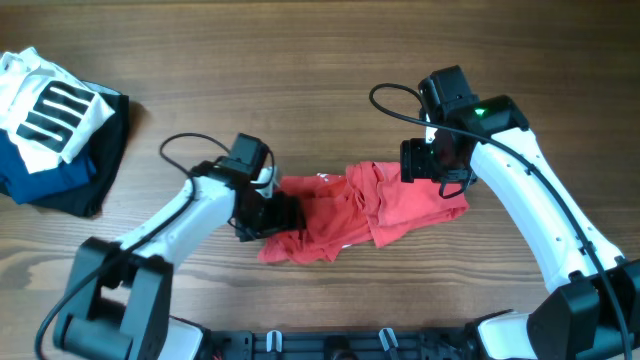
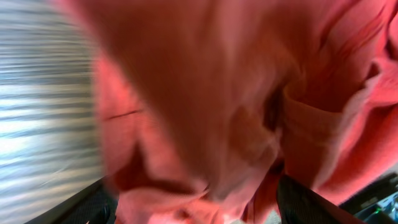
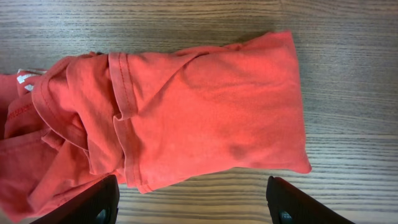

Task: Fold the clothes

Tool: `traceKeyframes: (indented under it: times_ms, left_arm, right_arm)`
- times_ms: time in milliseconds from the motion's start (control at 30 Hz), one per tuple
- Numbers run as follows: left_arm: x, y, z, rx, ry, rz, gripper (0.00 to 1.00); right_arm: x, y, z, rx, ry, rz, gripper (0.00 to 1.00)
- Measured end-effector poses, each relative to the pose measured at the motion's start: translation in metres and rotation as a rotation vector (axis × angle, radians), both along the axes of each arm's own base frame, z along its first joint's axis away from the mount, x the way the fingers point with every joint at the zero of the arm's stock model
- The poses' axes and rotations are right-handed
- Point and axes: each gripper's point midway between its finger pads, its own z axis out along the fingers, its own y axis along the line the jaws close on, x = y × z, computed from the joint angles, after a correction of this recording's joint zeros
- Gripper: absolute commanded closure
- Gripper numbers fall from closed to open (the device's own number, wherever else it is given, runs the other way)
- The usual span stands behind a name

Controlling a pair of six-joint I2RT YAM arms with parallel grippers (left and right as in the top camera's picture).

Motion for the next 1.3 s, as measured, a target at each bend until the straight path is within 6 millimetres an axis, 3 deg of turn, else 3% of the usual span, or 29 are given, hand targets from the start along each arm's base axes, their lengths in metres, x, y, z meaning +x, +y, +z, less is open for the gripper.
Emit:
traceKeyframes:
  times_ms: [67,100,133,167,300,400,500,633,733,900,933,1100,1300]
  left_arm:
    - [-0.004,-0.010,-0.009,-0.004,0.017,-0.033,0.37]
    - [-0.004,-0.014,-0.009,-0.008,0.016,-0.039,0.61]
    - [-0.003,-0.016,-0.011,-0.007,0.019,-0.042,0.94]
    - [-0.003,-0.018,-0.013,-0.010,0.023,-0.038,0.96]
    - [-0.005,-0.018,-0.019,-0.013,0.047,-0.036,0.96]
    - [-0.007,0.009,-0.012,0.013,0.104,0.050,0.96]
    - [0.006,0.048,0.010,0.019,0.099,0.178,0.96]
    - [0.047,0.111,0.065,0.003,-0.057,0.378,0.96]
    - [0.053,0.128,0.089,0.004,-0.100,0.427,0.96]
    - [0.055,0.109,0.100,-0.013,-0.125,0.354,0.96]
    - [0.055,0.103,0.100,-0.016,-0.128,0.332,0.96]
    - [0.055,0.079,0.104,-0.030,-0.152,0.248,0.96]
    - [0.057,0.033,0.110,-0.058,-0.224,0.101,0.94]
  right_arm:
    - [0.000,0.000,0.000,0.000,0.000,0.000,0.24]
    - [0.000,0.000,0.000,0.000,0.000,0.000,0.24]
    - [0.000,0.000,0.000,0.000,0.001,0.000,0.24]
    - [0.000,0.000,0.000,0.000,0.000,0.000,0.24]
    - [0.000,0.000,0.000,-0.003,0.000,-0.001,0.24]
    - [0.000,-0.001,0.000,-0.003,0.000,-0.001,0.24]
    - [0.000,-0.001,0.000,-0.003,-0.001,-0.001,0.26]
    - [0.000,-0.001,-0.003,-0.007,0.010,-0.001,0.29]
    - [0.000,0.002,-0.015,-0.006,0.050,0.012,0.31]
    - [0.005,0.038,-0.061,0.047,0.148,0.109,0.32]
    - [-0.001,0.057,-0.080,0.054,0.190,0.158,0.32]
    - [-0.015,0.088,-0.124,0.042,0.278,0.242,0.32]
    - [-0.015,0.100,-0.128,0.041,0.263,0.266,0.32]
